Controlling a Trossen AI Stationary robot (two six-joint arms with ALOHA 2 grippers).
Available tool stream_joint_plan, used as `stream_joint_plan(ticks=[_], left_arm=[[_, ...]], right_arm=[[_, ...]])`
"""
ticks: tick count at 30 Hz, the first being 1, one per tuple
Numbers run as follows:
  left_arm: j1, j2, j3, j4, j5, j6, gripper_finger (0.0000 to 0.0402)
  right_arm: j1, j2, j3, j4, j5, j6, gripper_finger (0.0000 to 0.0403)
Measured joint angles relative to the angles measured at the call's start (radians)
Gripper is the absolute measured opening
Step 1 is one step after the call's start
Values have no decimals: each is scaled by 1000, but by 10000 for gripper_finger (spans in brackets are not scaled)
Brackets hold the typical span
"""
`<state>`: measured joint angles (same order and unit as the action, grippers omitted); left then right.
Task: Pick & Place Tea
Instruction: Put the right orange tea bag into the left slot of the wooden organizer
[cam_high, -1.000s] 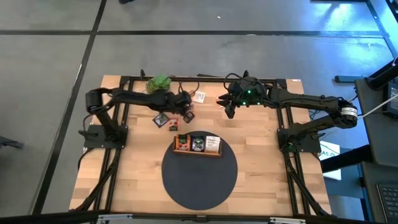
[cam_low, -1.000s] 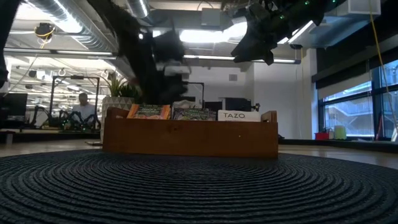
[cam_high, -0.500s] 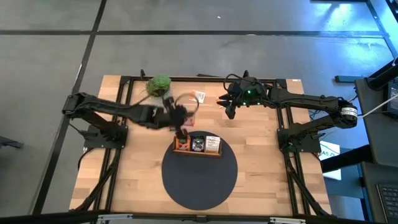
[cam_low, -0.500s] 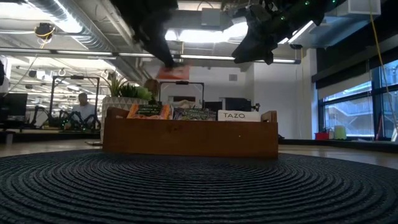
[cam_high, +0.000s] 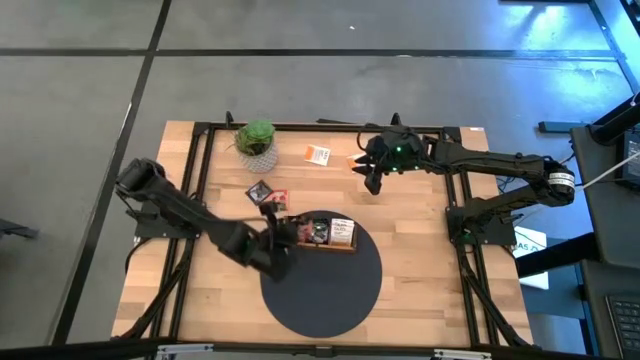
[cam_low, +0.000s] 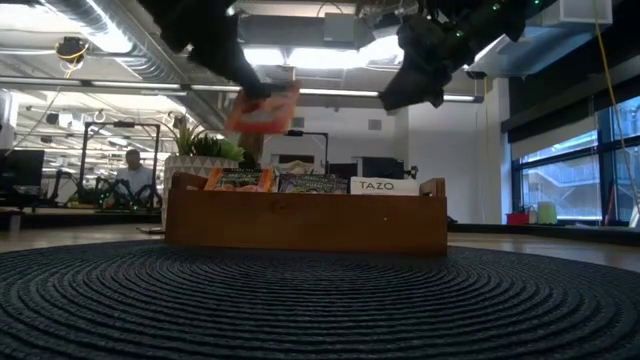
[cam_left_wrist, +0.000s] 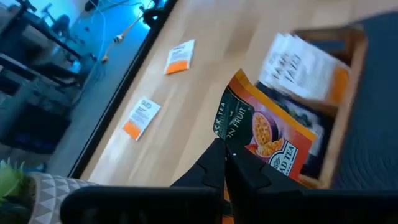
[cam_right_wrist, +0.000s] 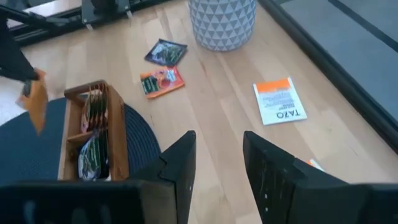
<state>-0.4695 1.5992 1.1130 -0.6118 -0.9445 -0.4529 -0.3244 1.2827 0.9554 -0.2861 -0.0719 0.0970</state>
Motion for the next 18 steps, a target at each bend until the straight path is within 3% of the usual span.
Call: stream_joint_plan(ticks=[8, 18], left_arm=[[-34, 122, 0, -79, -46, -128, 2], [-42, 137, 0, -188, -46, -225, 2]], right_arm=[[0, 0, 0, -38, 0, 3, 136], [0, 0, 0, -38, 0, 7, 136]])
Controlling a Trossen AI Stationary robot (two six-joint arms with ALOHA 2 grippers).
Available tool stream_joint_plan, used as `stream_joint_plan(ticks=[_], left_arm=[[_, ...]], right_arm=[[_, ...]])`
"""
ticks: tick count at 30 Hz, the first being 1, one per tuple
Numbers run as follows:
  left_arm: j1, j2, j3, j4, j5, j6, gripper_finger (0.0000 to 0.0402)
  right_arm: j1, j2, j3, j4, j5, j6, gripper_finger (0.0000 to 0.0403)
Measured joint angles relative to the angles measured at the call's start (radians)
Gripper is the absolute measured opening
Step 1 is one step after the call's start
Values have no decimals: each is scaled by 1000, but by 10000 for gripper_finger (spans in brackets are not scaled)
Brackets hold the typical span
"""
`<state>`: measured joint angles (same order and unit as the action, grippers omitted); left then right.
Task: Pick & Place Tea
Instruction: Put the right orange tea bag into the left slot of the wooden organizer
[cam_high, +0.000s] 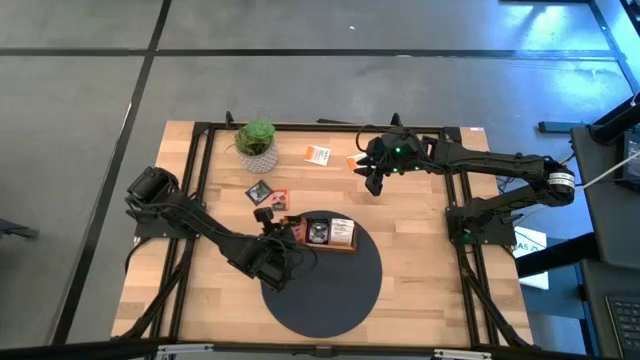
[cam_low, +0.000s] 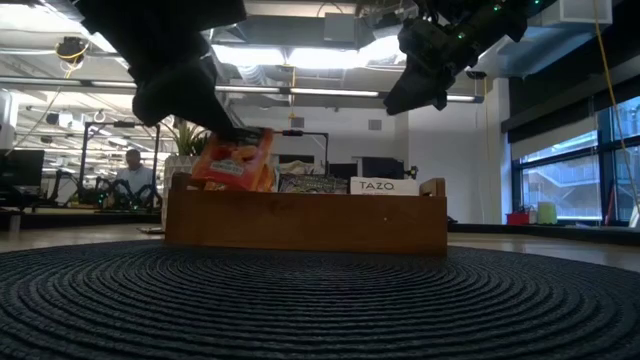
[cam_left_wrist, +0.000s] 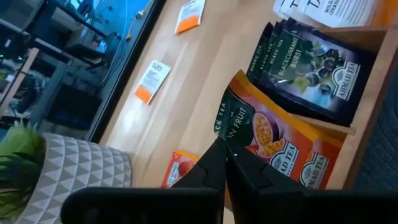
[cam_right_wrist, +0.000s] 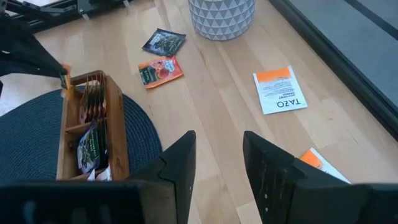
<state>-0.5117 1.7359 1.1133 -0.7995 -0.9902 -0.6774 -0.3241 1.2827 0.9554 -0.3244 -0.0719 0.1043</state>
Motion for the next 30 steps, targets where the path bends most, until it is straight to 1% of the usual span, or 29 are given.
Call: stream_joint_plan(ticks=[5, 17, 24, 30], left_arm=[[0, 4, 0, 36, -2, 15, 2], [4, 55, 0, 42, 29, -40, 2], [3, 62, 0, 48, 128, -46, 2], [3, 61, 0, 49, 155, -86, 3]], right_arm=[[0, 0, 0, 0, 0, 1, 136], [0, 0, 0, 2, 1, -3, 136], [0, 0, 0, 8, 1, -6, 136], [0, 0, 0, 15, 2, -11, 136]])
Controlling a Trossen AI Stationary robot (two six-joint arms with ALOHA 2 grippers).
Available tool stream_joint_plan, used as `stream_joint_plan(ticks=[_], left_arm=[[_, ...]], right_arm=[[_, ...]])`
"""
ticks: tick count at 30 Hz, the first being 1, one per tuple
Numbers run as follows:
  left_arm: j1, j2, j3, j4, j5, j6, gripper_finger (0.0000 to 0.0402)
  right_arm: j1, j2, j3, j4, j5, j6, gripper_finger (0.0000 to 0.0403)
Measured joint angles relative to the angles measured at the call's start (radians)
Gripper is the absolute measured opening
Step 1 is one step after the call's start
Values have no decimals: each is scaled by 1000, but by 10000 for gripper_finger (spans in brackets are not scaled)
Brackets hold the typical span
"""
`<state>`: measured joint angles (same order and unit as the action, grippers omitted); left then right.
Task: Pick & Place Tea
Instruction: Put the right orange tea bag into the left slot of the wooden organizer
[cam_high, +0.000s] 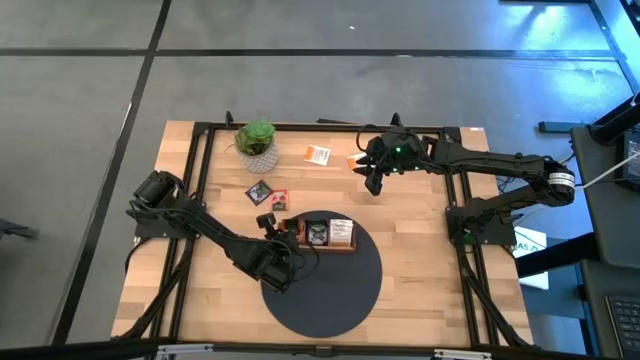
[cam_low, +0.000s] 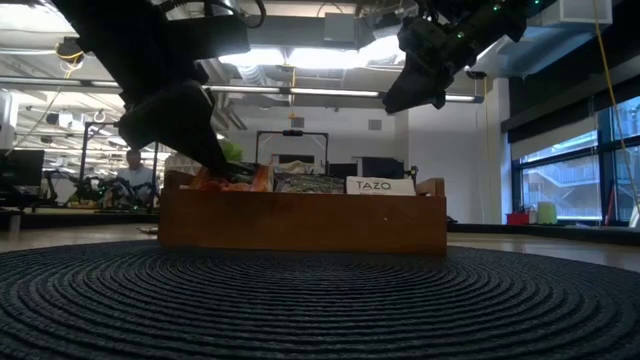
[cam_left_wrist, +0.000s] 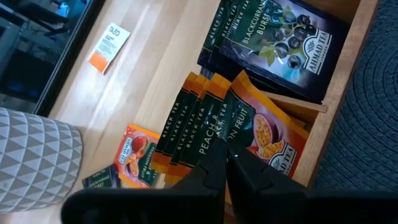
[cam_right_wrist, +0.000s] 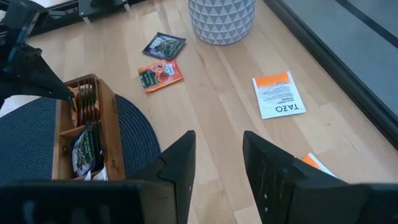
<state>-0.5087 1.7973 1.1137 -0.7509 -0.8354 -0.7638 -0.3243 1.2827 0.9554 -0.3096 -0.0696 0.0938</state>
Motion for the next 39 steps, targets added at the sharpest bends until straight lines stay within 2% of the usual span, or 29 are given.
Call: stream_joint_plan(ticks=[12, 21, 29, 31, 36, 39], left_arm=[[0, 0, 0, 0, 0, 70, 7], [0, -3, 0, -2, 2, 26, 42], [-11, -127, 0, -27, -64, 25, 72], [-14, -166, 0, -47, -64, -9, 72], [-4, -239, 0, -46, -52, -230, 68], [5, -236, 0, 18, -33, -216, 68]], right_arm=[[0, 0, 0, -1, 0, 1, 136], [0, 0, 0, -3, 0, 1, 136], [0, 0, 0, -10, -1, 0, 136], [0, 0, 0, -10, -1, 0, 136], [0, 0, 0, -9, -1, -25, 136], [0, 0, 0, 2, -1, -23, 136]])
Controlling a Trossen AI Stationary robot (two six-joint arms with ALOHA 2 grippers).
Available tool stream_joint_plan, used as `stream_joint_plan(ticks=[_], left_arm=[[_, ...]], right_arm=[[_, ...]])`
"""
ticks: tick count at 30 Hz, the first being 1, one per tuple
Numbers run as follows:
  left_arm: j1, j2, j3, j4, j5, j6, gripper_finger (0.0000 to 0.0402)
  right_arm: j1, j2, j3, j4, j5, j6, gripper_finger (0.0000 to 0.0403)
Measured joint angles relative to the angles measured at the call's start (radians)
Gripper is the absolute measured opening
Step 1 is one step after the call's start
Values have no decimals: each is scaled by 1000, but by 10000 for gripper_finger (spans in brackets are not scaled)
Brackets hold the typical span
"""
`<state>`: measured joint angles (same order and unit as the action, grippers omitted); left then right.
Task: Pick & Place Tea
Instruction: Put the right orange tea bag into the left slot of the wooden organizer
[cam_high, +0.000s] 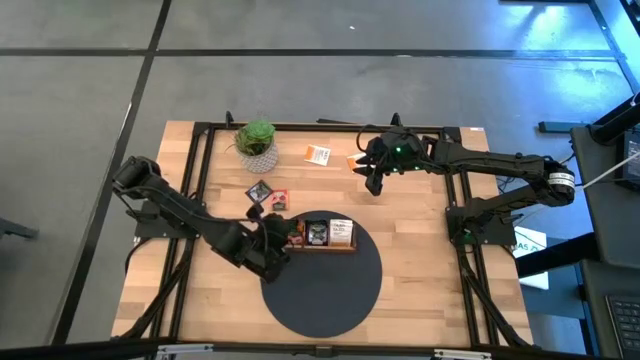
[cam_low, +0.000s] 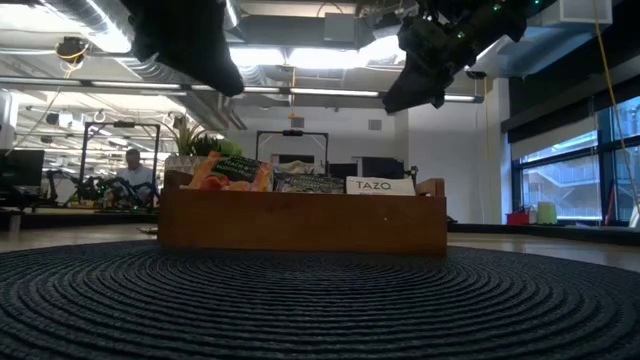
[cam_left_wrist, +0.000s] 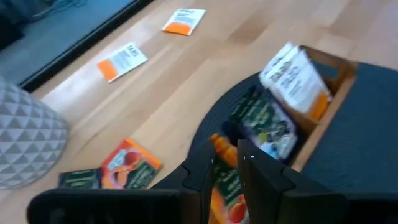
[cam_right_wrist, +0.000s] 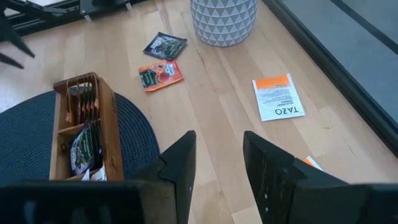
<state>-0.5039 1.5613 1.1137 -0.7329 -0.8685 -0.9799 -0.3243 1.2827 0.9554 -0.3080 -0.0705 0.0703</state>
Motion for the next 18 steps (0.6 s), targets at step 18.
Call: stream_joint_plan(ticks=[18], left_arm=[[76, 107, 0, 18, 77, 58, 70]], right_arm=[[0, 0, 0, 3, 0, 2, 136]])
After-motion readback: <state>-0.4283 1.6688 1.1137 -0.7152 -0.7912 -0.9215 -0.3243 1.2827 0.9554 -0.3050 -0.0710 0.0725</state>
